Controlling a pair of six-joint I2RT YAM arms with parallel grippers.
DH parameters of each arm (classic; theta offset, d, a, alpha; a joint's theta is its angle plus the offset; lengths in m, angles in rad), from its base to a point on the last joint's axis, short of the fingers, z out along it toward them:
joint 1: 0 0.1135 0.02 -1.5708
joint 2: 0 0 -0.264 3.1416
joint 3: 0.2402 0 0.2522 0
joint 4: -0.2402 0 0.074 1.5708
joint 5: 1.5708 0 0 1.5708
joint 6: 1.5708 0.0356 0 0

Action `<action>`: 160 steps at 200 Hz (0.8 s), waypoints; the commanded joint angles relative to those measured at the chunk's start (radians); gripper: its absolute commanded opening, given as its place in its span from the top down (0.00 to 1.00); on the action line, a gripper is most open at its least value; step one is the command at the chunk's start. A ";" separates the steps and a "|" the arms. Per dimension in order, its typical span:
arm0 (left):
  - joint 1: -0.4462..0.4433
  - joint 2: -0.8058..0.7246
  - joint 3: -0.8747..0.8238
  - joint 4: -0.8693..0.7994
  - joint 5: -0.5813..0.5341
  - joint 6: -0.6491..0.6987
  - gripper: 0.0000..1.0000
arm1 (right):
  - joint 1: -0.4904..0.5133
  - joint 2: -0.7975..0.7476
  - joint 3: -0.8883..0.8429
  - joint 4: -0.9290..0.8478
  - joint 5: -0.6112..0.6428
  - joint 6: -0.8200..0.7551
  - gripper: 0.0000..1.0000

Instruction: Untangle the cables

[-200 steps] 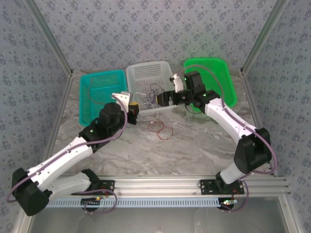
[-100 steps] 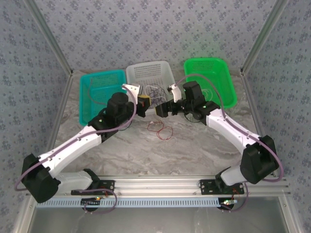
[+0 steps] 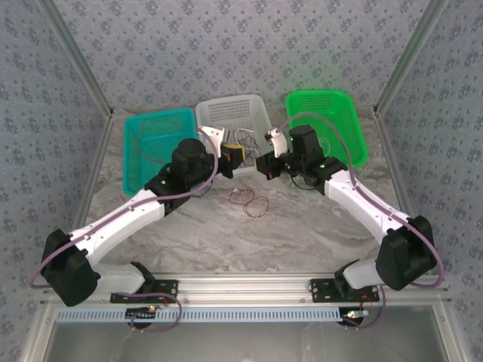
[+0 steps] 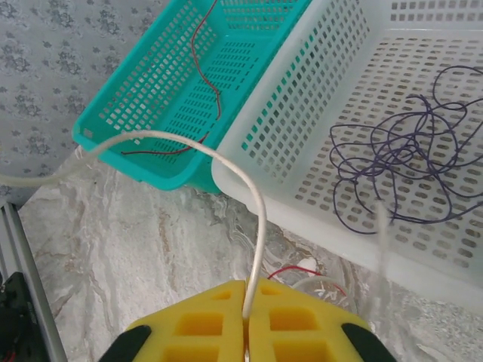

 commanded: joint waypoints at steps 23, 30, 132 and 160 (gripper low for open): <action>0.005 0.039 0.069 0.063 0.029 -0.030 0.74 | -0.056 -0.064 0.018 -0.048 -0.017 0.046 1.00; 0.006 0.045 0.068 0.065 0.024 -0.037 0.68 | -0.067 -0.076 0.019 -0.049 -0.022 0.062 1.00; -0.014 0.117 0.037 0.078 0.049 -0.015 0.15 | -0.342 -0.163 0.007 0.173 -0.319 0.608 1.00; -0.051 0.198 0.070 0.055 0.035 0.042 0.15 | -0.351 -0.151 0.021 0.322 -0.368 0.801 1.00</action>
